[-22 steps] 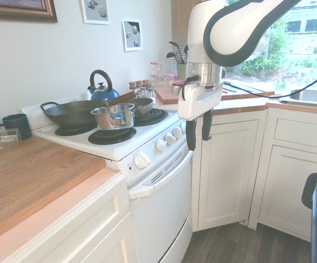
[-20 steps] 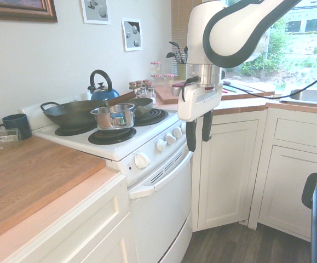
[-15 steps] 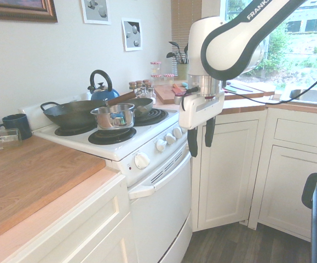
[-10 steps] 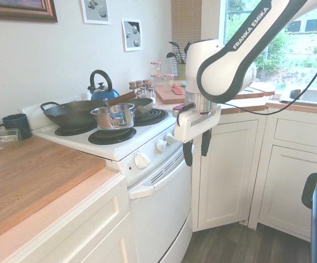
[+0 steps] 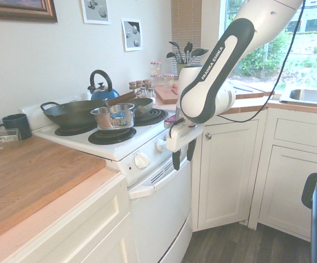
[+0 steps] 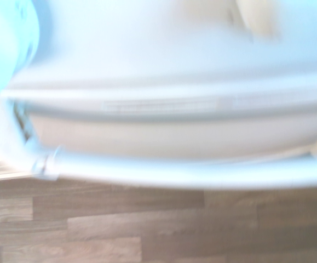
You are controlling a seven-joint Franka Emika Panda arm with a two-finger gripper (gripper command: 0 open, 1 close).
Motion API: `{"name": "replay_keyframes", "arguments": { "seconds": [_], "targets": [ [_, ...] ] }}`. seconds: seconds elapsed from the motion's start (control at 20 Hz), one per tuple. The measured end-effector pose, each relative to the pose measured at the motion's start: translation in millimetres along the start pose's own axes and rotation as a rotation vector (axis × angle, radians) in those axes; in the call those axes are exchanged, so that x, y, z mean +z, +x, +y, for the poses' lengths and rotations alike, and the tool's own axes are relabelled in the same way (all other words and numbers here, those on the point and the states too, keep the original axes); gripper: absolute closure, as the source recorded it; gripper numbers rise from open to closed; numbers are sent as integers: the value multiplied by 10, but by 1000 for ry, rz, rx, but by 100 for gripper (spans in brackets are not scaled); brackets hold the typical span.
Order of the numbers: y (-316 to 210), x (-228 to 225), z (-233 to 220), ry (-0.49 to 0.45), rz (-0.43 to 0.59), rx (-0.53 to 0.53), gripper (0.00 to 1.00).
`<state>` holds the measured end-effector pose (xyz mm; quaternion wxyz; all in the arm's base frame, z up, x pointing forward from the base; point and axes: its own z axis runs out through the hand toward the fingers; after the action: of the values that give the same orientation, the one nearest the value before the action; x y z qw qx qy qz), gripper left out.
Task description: Open the oven
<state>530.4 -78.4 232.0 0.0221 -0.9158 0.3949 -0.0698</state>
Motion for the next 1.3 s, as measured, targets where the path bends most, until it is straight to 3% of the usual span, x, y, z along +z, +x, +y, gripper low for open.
{"name": "replay_keyframes", "arguments": {
  "seconds": [0.7,1.15,1.3],
  "targets": [
    [457,601,-429,19,7,-14,0],
    [583,806,4,7,-8,-54,0],
    [605,852,469,-4,-35,-69,0]
  ]
}}
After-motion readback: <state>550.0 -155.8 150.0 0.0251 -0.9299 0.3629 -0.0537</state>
